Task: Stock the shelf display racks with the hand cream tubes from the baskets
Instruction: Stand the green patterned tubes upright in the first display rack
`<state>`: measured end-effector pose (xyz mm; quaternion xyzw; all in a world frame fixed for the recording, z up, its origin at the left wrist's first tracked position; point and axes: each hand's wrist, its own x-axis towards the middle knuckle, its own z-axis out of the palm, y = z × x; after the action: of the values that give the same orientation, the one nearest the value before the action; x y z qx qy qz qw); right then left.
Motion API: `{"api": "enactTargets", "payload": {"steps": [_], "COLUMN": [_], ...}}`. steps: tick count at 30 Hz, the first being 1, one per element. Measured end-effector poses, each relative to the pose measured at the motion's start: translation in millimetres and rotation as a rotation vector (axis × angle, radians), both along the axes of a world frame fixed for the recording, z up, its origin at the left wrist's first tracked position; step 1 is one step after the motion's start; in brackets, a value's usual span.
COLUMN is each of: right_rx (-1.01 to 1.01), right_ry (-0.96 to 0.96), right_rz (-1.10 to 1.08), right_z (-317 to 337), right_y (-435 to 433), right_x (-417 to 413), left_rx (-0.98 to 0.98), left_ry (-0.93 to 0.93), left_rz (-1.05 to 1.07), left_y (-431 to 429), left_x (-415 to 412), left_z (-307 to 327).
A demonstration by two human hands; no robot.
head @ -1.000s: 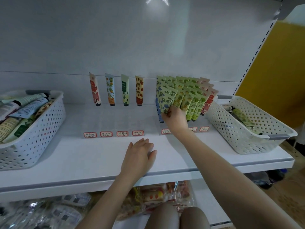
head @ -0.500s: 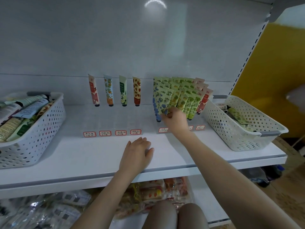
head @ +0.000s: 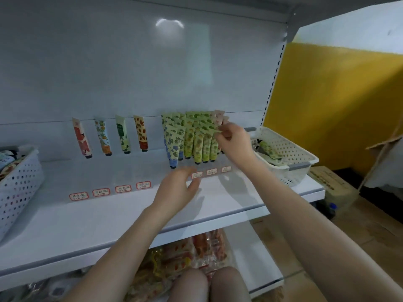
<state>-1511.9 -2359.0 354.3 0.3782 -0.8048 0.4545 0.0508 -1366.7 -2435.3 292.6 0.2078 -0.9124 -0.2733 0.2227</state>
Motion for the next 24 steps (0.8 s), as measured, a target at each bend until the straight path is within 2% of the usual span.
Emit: {"api": "enactTargets", "payload": {"steps": [5, 11, 15, 20, 24], "right_rx": [0.042, 0.364, 0.534, 0.672, 0.829], "right_ry": [0.007, -0.082, -0.107, -0.122, -0.075], "right_rz": [-0.168, -0.298, -0.282, -0.218, -0.152], "right_z": [15.5, 5.7, -5.5, -20.5, -27.2], "right_y": [59.2, 109.0, 114.9, 108.3, 100.5], "right_x": [-54.6, -117.7, -139.2, -164.6, -180.6], "left_rx": [-0.046, -0.166, -0.246, -0.361, -0.398], "left_ry": [-0.001, -0.018, -0.085, -0.257, -0.366], "left_rz": [-0.113, -0.212, -0.253, -0.241, -0.226], "left_y": [25.4, 53.8, 56.4, 45.0, 32.9], "left_x": [-54.3, -115.7, -162.5, -223.7, -264.2], "left_z": [25.8, 51.6, 58.6, 56.9, 48.6]}}
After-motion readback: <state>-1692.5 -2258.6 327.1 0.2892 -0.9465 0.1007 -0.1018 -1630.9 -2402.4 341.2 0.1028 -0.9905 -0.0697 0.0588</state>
